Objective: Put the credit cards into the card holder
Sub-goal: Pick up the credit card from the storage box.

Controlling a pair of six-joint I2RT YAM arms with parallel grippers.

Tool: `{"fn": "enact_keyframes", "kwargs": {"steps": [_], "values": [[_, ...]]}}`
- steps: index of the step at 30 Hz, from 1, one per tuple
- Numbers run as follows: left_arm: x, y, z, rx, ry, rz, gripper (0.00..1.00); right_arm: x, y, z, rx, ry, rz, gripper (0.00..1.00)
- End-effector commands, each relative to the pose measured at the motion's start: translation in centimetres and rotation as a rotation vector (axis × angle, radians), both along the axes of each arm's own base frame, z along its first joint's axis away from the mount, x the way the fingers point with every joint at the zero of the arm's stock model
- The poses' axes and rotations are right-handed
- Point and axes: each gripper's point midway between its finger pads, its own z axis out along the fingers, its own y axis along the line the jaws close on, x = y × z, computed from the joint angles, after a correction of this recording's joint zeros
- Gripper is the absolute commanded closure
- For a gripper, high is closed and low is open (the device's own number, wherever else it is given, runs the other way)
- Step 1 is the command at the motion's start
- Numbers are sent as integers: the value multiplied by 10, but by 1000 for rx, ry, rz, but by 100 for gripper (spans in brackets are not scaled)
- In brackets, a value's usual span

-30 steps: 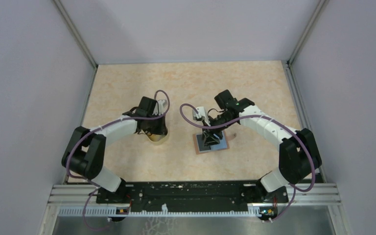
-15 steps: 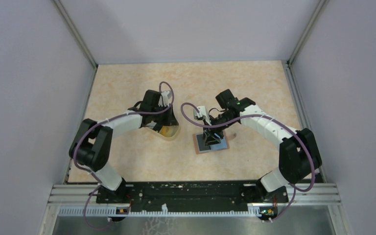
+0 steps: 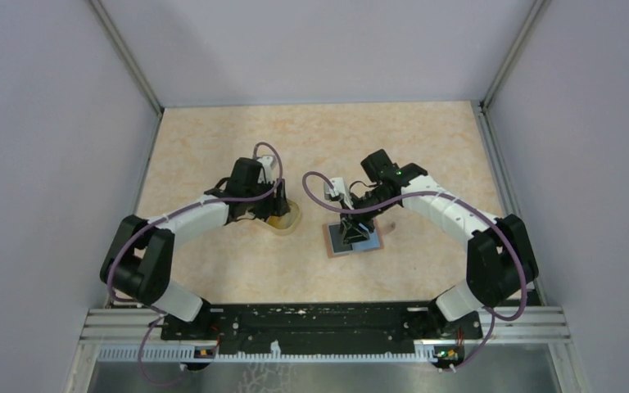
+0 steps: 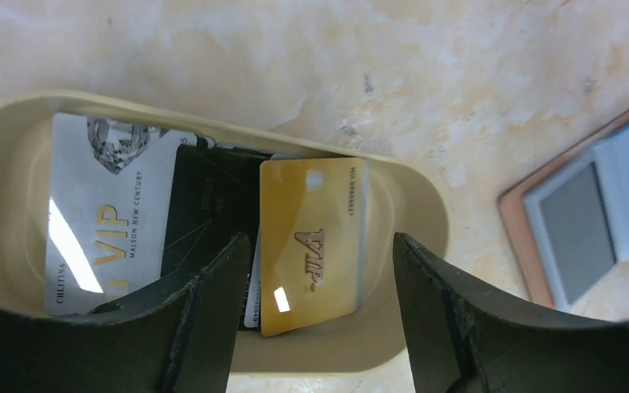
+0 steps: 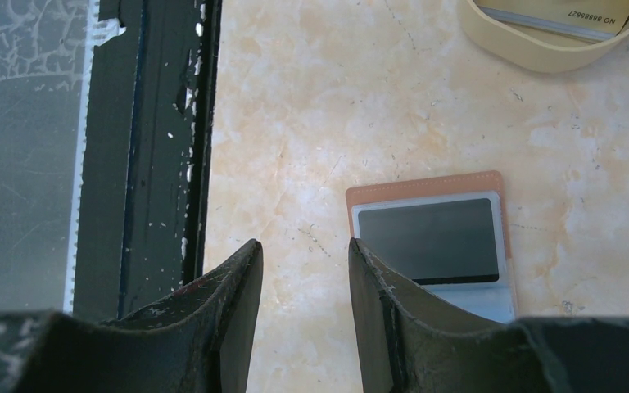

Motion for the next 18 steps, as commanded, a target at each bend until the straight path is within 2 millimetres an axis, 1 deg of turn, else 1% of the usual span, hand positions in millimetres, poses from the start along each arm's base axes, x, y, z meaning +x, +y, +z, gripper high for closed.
{"fn": "enact_keyframes", "kwargs": {"steps": [1, 7, 9, 12, 14, 18], "values": [[-1, 7, -17, 73, 47, -6, 29, 4, 5, 12, 51, -24, 16, 57], [-2, 5, -22, 77, 78, -18, 31, 3, 5, 11, 53, -16, 20, 57], [-5, -1, -21, 52, 87, -42, 32, 3, 5, 11, 52, -14, 20, 57], [-8, -8, -19, 16, 96, -72, 38, 3, 5, 12, 54, -17, 21, 57], [-9, -12, -17, -5, 102, -84, 45, 3, 5, 12, 54, -17, 21, 57], [-12, -19, -8, -51, 97, -102, 49, 3, 5, 13, 56, -19, 21, 57]]}}
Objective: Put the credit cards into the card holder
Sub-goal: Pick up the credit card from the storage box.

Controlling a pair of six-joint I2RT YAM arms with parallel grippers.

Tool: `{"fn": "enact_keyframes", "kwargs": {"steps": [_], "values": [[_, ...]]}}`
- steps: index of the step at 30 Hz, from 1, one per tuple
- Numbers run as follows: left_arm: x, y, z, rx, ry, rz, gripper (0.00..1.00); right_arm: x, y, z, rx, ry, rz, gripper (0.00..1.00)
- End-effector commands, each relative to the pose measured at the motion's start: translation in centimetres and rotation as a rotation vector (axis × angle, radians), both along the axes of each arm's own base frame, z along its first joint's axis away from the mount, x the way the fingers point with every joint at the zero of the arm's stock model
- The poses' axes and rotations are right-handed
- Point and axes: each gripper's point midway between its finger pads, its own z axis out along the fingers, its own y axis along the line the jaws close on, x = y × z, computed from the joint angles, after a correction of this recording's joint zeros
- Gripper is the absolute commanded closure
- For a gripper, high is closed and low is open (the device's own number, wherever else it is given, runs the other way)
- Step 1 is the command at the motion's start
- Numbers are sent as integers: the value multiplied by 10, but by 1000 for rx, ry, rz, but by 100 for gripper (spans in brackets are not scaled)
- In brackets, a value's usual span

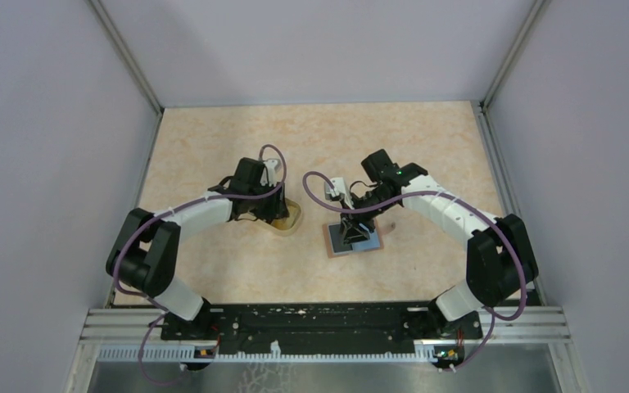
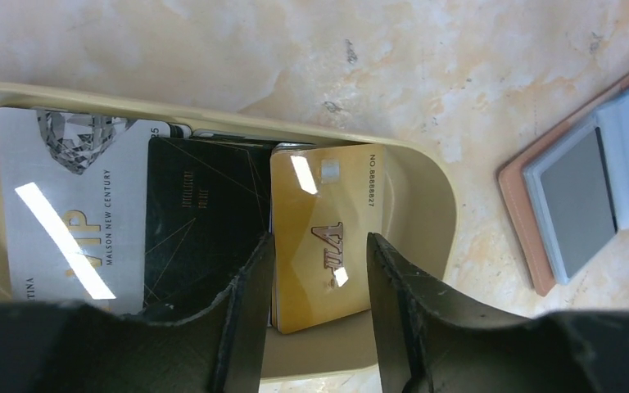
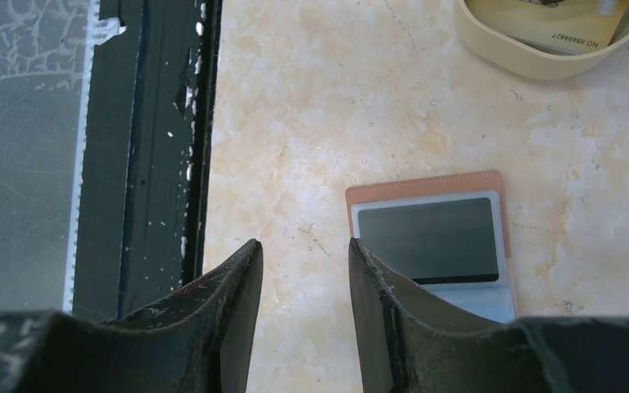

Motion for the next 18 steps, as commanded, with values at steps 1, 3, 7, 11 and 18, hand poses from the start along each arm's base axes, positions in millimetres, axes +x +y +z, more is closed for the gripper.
{"fn": "enact_keyframes", "kwargs": {"steps": [1, 3, 7, 11, 18], "values": [[0, -17, 19, -88, -14, -46, 49, 2, 6, 13, 54, -19, 20, 57], [0, -21, 24, -115, -23, -59, 50, 2, 6, 13, 54, -20, 21, 57], [-3, -31, 30, -173, -23, -89, 51, 2, 6, 14, 55, -22, 20, 57], [-7, -39, 32, -218, -14, -112, 52, 3, 5, 16, 60, -25, 18, 57], [-10, -50, 45, -302, -31, -145, 60, 3, 3, 15, 61, -20, 13, 57]]}}
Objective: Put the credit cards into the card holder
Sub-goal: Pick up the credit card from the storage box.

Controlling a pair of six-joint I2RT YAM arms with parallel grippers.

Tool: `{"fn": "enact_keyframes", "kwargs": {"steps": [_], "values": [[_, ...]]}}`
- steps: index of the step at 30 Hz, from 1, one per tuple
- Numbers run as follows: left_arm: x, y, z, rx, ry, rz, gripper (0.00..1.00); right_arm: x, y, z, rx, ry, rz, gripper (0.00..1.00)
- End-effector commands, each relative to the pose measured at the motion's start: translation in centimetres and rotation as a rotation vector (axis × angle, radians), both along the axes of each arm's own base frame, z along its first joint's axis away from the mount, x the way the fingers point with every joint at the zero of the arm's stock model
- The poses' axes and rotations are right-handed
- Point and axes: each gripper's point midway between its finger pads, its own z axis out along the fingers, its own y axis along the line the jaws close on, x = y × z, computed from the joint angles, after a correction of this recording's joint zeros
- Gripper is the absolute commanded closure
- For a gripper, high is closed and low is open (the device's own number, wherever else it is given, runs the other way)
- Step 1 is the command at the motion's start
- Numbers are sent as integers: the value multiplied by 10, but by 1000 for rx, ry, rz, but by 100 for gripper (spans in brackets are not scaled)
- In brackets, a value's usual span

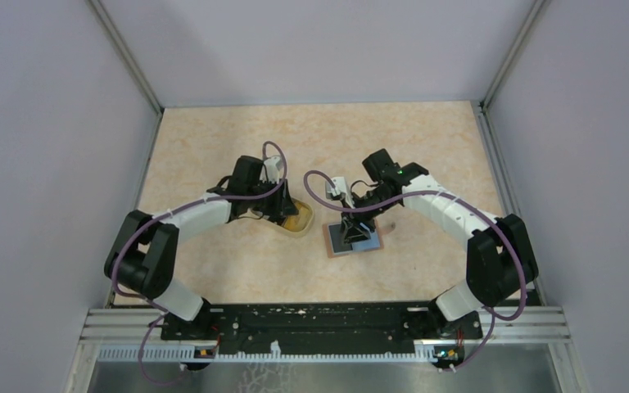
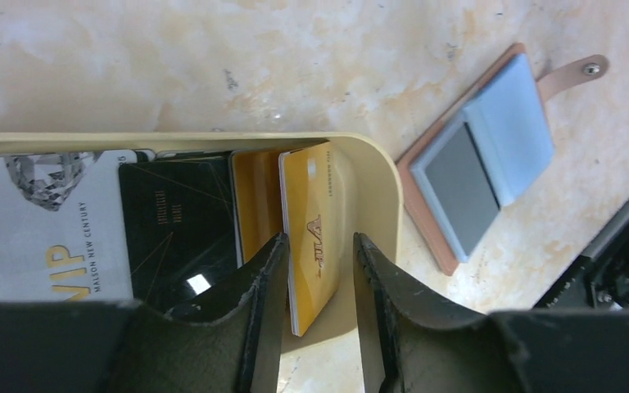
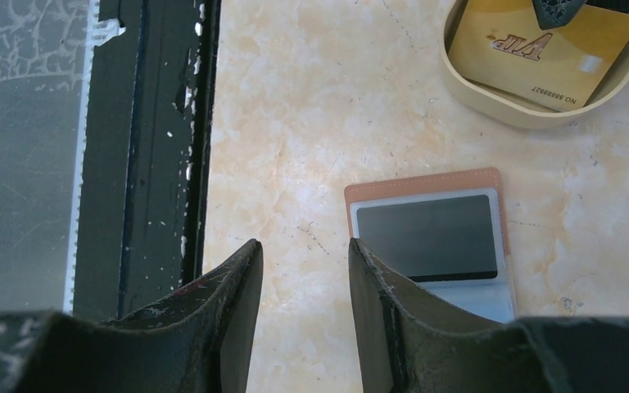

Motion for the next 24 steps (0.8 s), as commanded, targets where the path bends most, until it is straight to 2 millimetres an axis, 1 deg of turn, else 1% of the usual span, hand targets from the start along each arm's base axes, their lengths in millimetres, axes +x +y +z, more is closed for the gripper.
{"fn": "enact_keyframes", "kwargs": {"steps": [1, 5, 11, 18, 24], "values": [[-3, -19, 25, -130, -43, -64, 61, 3, 4, 15, 60, -25, 18, 57], [-8, -28, 30, -193, -31, -102, 65, 3, 4, 16, 62, -28, 17, 57], [-11, -31, 19, -203, 6, -117, 66, 3, 4, 17, 63, -28, 17, 57], [-12, -31, 5, -189, 42, -116, 66, 3, 4, 17, 66, -25, 17, 57], [-7, -25, -2, -132, 43, -92, 62, 3, 4, 17, 67, -21, 16, 57]]}}
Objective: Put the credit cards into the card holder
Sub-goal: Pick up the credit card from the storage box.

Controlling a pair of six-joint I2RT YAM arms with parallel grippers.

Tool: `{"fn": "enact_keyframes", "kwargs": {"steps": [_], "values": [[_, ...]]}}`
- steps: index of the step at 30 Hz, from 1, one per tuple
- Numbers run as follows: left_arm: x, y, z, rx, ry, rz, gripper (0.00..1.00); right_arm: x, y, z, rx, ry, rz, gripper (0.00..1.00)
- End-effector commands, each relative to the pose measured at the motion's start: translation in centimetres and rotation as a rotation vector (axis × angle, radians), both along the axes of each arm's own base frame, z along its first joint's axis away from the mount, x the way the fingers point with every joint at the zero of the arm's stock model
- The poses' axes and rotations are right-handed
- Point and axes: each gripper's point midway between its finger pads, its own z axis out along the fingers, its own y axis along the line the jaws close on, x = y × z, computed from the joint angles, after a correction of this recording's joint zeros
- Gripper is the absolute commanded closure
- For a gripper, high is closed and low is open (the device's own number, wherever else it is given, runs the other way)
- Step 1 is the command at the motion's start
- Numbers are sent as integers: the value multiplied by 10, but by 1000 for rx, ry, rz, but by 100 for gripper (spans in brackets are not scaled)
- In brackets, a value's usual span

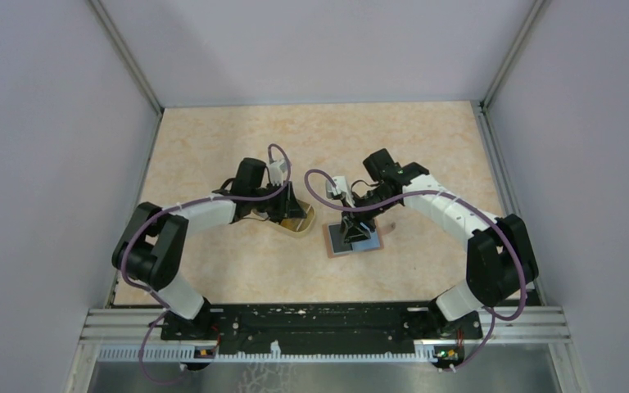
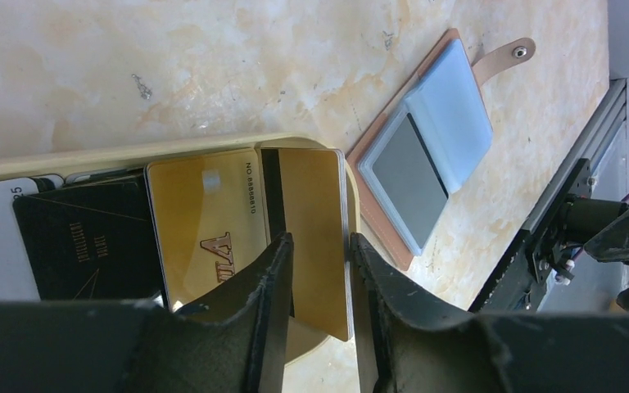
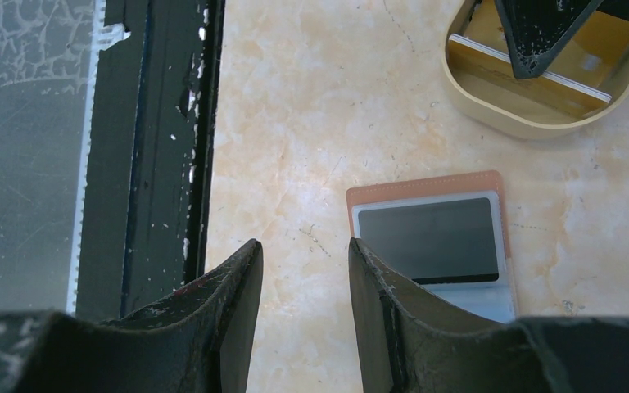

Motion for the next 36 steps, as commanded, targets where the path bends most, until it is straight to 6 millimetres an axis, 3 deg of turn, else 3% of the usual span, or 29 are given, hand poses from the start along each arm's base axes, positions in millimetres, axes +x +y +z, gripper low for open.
{"fn": "enact_keyframes", "kwargs": {"steps": [1, 8, 17, 22, 25, 36], "values": [[4, 3, -3, 34, -10, 2, 62, 3, 4, 15, 55, -26, 18, 57], [7, 5, -6, 62, -12, 0, 53, 2, 4, 15, 56, -23, 20, 57], [2, -7, 8, 14, -33, -53, 45, 2, 4, 14, 54, -17, 23, 57], [2, -9, 4, 39, -28, -45, 46, 2, 4, 14, 52, -15, 24, 57], [5, -9, 0, 57, -28, -33, 53, 1, 4, 14, 52, -14, 24, 57], [1, -5, -6, 95, -10, -42, 53, 1, 4, 13, 50, -11, 26, 57]]}}
